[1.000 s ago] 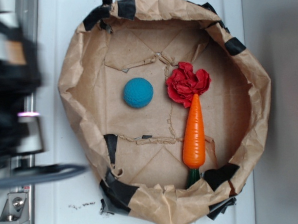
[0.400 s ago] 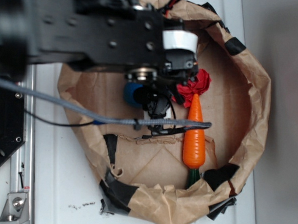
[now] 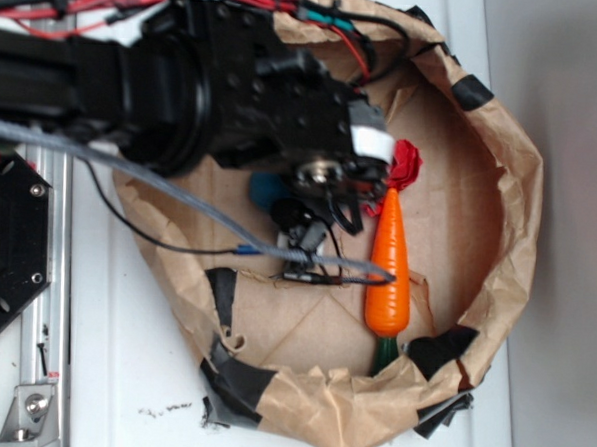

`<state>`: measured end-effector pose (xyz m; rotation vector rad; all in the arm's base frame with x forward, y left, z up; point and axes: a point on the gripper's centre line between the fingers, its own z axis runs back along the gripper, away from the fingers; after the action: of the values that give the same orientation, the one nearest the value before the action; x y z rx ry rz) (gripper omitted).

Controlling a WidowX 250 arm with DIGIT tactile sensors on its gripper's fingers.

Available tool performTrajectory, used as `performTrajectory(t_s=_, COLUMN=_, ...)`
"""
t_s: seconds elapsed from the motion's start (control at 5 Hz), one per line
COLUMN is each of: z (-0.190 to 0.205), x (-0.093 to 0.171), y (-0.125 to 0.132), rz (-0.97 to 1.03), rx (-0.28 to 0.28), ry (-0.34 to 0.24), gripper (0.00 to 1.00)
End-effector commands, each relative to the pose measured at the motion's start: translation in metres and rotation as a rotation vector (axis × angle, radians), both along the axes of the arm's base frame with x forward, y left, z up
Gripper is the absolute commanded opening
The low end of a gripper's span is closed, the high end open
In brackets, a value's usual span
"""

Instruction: Grab the blue ball.

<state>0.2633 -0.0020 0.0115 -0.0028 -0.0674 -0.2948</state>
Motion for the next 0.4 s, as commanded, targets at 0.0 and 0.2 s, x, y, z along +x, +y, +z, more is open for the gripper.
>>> performTrajectory(t_s=0.0, z=0.030, x=-0.009, y=-0.008, rz=-0.027, rx=0.098, ry=0.003, gripper=0.00)
performTrajectory(t_s=0.2, z=0.079, x=-0.010, y=0.000, rz=0.050, rx=0.194, ry=-0.076, gripper=0.00)
